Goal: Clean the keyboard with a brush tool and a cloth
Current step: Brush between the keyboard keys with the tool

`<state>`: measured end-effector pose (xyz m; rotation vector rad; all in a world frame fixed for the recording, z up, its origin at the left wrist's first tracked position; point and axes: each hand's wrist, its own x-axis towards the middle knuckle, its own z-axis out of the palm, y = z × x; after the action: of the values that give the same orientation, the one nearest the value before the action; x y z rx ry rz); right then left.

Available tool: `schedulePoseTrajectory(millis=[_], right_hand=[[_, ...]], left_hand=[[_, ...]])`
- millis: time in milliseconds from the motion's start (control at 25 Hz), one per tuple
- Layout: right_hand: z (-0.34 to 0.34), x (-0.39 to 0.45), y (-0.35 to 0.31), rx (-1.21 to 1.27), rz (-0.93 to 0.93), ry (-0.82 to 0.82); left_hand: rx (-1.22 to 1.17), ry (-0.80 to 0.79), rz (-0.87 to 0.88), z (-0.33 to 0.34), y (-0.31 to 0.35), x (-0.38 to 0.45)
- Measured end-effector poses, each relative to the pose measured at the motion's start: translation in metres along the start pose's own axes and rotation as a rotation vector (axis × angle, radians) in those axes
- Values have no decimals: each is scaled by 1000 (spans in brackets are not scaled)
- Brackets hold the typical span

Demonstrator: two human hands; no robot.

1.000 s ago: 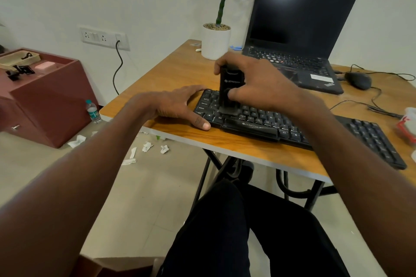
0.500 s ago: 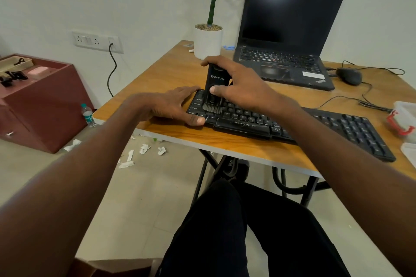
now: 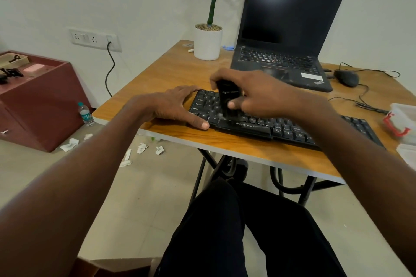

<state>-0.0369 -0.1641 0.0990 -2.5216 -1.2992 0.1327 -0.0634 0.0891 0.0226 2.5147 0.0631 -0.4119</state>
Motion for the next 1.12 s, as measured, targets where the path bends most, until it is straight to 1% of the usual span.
schedulePoseTrajectory(millis=[40, 80, 160, 200, 280, 360, 400, 520, 560, 640, 680, 720, 800, 840, 920, 1000, 1120], right_hand=[[-6, -2, 4, -40, 30, -27], [-11, -4, 6, -54, 50, -16], [-7, -9, 5, 17, 22, 80], [-2, -12, 5, 58, 6, 103], [0, -17, 9, 59, 39, 42], [-9, -14, 15, -13, 111, -18], [-12, -12, 14, -14, 124, -6], [-3, -10, 13, 132, 87, 88], [-1, -10, 16, 120, 109, 82], [-8, -8, 20, 29, 223, 25], [-13, -7, 19, -6, 261, 20], [-15, -7, 18, 12, 267, 41], [-12, -9, 18, 131, 213, 91], [-10, -14, 18, 151, 199, 89], [-13, -24, 21, 81, 223, 33], [-18, -32, 23, -32, 234, 40], [-11, -44, 24, 40, 140, 90]], left_hand=[[-2, 5, 6, 0, -1, -1], [-5, 8, 8, -1, -1, -2], [-12, 10, 1, 0, 1, -3], [-9, 11, -3, 0, 1, -3], [-7, 8, -4, 0, 2, -4], [-15, 11, -1, 0, 1, -5], [-15, 11, -3, 1, 0, -6], [-9, 7, -8, 1, 1, -4], [-9, 5, -5, 1, 1, -4], [-9, 6, 4, 0, 1, -4], [-11, 9, 4, 0, 0, -5], [-14, 11, 5, 0, 0, -6], [-16, 7, 12, 1, 2, -5], [-11, 5, 17, 1, 3, -5], [-6, 10, 20, 1, 3, -5], [-15, 16, 21, 1, 2, -6], [-16, 11, 13, 1, 1, -4]])
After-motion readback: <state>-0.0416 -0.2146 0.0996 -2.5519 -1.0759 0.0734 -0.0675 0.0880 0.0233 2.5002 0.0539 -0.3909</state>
